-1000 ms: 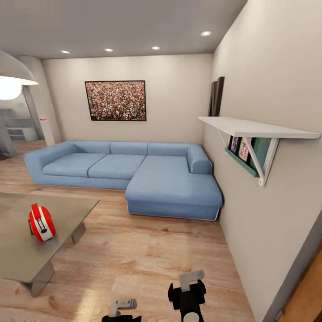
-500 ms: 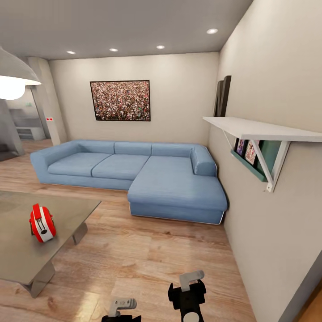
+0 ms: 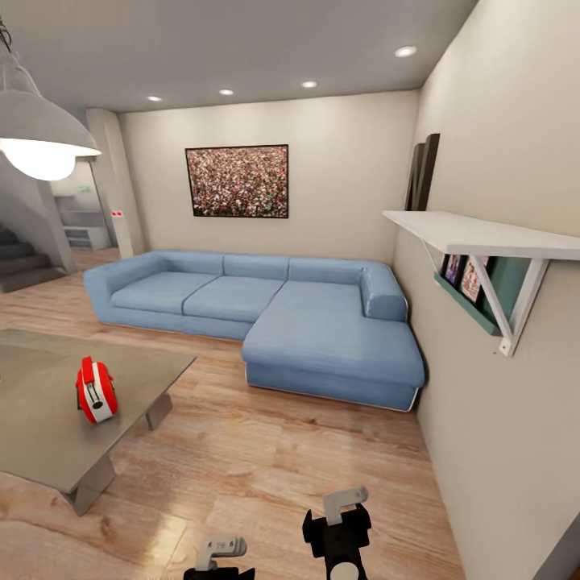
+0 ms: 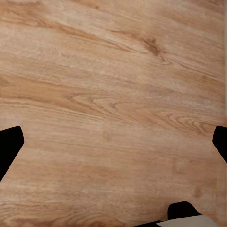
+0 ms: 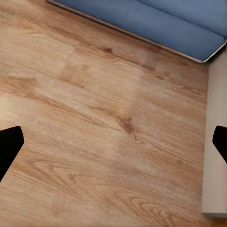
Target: Turn on the radio receiver that's on the table in the living room.
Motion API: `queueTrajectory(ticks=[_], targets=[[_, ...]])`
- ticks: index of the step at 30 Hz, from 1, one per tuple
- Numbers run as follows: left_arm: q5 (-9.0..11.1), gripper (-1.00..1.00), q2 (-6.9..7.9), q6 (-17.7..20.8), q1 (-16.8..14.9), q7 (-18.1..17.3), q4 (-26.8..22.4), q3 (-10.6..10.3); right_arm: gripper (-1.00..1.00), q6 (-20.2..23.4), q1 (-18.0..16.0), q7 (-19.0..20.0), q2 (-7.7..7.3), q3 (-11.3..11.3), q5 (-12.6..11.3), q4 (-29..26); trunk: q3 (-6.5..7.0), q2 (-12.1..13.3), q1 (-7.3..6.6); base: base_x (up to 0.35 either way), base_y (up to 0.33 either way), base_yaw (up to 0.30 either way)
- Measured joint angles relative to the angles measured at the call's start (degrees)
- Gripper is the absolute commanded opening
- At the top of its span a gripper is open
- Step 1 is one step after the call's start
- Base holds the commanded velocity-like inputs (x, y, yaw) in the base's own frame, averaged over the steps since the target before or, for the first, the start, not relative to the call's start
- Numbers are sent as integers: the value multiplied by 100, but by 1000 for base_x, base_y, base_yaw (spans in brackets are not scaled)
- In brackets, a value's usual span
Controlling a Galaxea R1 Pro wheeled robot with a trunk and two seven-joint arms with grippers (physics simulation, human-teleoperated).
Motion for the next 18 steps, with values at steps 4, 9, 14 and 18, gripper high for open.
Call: queueTrajectory(ticks=[4, 9, 14, 18], targets=[[1, 100, 0, 8, 0, -10, 0, 1, 100, -1, 0, 7, 0, 0, 3, 0, 0, 0, 0, 0, -2, 4], [8, 100, 0, 9, 0, -14, 0, 1, 100, -8, 2, 8, 0, 8, 8, 0, 0, 0, 0, 0, 0, 0], [10, 100, 0, 9, 0, -15, 0, 1, 100, -9, 1, 8, 0, 9, 9, 0, 0, 0, 0, 0, 0, 0], [11, 100, 0, 9, 0, -15, 0, 1, 100, -9, -1, 8, 0, 8, 9, 0, 0, 0, 0, 0, 0, 0]])
